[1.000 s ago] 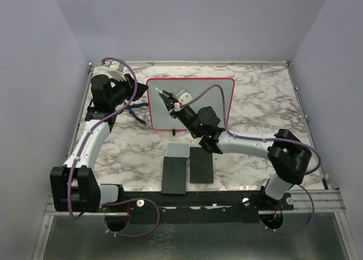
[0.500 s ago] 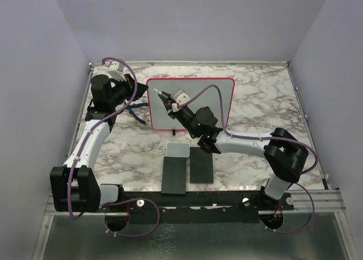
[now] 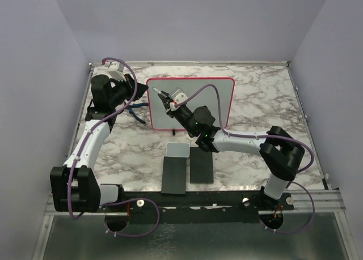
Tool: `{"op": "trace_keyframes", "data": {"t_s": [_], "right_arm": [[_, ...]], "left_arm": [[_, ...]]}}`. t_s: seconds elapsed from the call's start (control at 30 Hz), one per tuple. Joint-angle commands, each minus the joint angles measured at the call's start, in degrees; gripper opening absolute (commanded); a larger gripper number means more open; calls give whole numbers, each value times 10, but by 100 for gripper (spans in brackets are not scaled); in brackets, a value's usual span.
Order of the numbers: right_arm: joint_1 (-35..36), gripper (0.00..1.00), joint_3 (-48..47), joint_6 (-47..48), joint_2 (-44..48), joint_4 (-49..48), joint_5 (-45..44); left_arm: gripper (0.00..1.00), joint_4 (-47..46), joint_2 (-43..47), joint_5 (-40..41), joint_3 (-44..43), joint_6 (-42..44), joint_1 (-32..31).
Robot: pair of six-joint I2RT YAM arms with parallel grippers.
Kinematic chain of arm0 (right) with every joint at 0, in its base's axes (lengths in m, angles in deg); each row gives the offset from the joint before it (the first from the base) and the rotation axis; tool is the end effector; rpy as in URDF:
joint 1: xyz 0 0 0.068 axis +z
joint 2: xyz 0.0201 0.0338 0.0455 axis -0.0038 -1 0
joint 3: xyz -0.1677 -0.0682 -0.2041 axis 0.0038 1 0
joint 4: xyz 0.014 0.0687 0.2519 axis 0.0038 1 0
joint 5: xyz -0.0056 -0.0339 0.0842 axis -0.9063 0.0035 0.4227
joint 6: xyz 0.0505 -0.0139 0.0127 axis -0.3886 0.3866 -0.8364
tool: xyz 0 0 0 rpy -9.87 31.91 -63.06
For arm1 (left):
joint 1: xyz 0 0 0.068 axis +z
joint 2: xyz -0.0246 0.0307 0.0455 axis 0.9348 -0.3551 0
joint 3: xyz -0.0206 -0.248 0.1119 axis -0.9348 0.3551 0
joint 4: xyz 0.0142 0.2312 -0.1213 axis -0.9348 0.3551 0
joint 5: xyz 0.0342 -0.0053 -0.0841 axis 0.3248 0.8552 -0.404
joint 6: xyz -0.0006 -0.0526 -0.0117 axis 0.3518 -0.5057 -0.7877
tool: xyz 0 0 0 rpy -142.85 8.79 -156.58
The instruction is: Write a sentence on the whiteboard
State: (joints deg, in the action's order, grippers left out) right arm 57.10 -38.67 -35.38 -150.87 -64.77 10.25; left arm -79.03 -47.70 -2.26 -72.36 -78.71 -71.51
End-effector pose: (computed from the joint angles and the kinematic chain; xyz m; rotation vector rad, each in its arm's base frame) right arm 0.2243 0.3296 0.2983 -0.6374 1.1137 0.4241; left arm 0.2947 -0.0312 0.3295 0.1037 1.7886 -0.8232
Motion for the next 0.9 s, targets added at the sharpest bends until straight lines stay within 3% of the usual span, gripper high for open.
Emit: {"op": "trace_keyframes", "data": {"t_s": [0.0, 0.87], "right_arm": [[-4, 1, -17, 8, -16, -16, -18], [-4, 1, 47, 18, 28, -37, -57]], "left_arm": [[15, -12, 5, -26, 6, -5, -1], [14, -12, 10, -25, 8, -5, -1]]}}
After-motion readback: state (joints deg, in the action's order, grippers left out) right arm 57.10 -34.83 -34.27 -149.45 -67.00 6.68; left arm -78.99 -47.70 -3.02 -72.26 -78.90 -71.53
